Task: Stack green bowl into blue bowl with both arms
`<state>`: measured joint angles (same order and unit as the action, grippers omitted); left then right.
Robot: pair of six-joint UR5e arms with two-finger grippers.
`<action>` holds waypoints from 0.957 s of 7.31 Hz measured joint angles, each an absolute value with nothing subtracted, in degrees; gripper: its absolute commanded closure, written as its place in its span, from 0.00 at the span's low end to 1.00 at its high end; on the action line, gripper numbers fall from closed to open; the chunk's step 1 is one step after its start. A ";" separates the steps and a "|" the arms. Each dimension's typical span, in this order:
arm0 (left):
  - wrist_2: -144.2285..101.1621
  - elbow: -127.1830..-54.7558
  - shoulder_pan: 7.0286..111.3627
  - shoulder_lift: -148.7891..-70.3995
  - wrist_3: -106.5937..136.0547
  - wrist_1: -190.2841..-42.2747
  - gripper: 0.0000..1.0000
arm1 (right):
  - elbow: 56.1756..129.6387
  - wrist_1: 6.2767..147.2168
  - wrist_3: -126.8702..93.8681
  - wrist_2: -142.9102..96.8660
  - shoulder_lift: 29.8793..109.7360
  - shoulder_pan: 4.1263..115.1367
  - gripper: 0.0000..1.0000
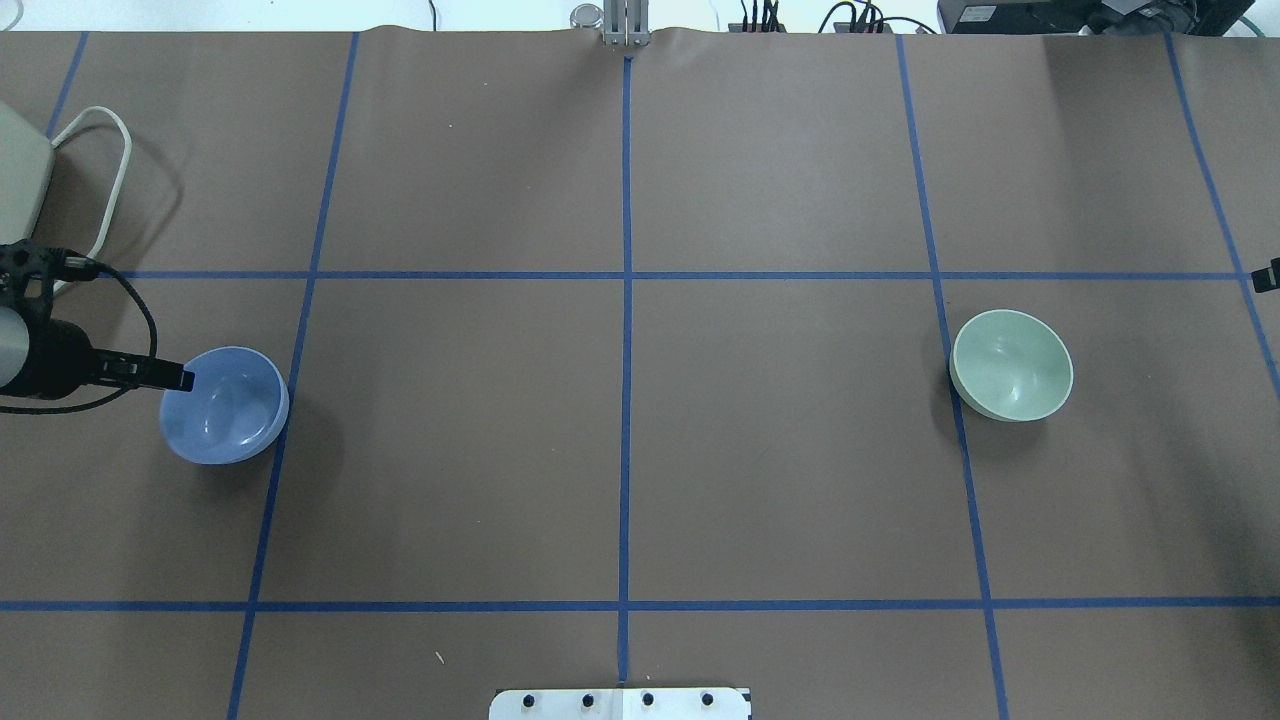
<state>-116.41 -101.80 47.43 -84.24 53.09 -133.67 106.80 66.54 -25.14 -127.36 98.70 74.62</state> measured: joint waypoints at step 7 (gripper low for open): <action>-114.75 -104.98 44.89 -89.21 54.98 -132.11 1.00 | 106.79 66.53 -25.15 -127.56 98.72 74.62 0.00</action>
